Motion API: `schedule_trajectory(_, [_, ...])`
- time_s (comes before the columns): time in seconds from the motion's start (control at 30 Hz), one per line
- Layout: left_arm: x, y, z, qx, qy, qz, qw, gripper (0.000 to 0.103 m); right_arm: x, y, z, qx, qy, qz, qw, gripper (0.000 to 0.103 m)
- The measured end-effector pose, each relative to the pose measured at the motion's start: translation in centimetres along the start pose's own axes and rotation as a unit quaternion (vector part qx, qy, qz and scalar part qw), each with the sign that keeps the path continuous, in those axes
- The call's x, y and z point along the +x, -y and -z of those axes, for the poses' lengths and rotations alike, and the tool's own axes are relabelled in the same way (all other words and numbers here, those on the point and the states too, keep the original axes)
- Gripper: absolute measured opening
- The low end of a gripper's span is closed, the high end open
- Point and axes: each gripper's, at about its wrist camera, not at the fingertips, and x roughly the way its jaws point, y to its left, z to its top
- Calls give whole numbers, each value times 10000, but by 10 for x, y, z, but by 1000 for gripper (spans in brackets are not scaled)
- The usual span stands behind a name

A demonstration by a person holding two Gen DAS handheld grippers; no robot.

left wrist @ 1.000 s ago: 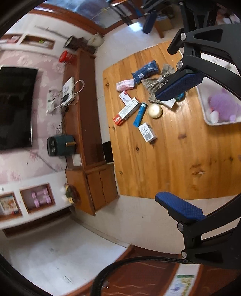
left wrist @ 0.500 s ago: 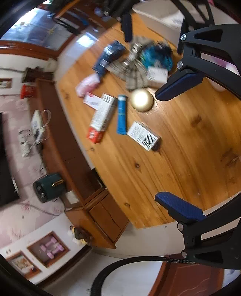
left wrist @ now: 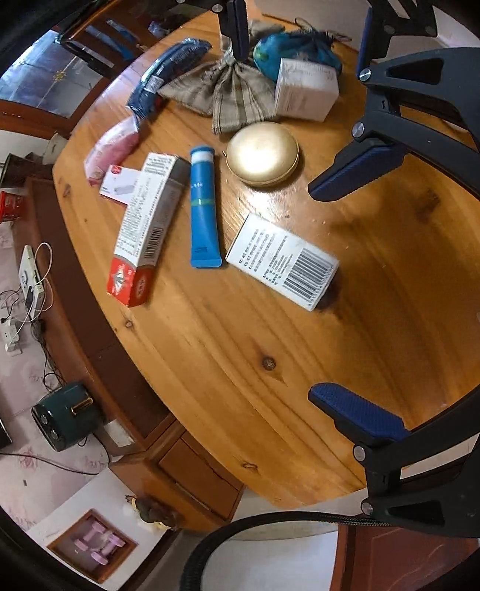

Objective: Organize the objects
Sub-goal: 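Grasp the white barcode box with the left tool while the right tool grasps the white snowflake box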

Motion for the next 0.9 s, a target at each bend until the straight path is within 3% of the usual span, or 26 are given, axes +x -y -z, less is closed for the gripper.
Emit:
schedule_trajectory(0.23, [14,6,-3,150,-67,106,9998,97,16,-3,-2,181,-266,-27,9995,44])
schedule_trajectory(0.33, [16,7,-4,182,-51,167,9997,96,18,-3,-1,292,-312,-23,9991,41])
schedule_trajectory(0.37, [17,7,-4,179,-62,172,9997,95,17,-3,-1,759,-430,4,9962,41])
schedule_trajectory(0.43, [20,8,-4,186,-100,242,9995,87,16,-4,0,844,-423,-55,9955,41])
schedule_trajectory(0.57, [31,10,-1,195,-290,331,9988,56,13,-5,2,1030,-435,-67,9937,41])
schedule_trajectory(0.7, [31,13,4,178,-265,459,9984,38,11,-6,6,1235,-409,-139,9914,41])
schedule_trajectory(0.9, [22,18,9,281,-85,493,9984,37,4,-8,8,1695,-390,-214,9845,41])
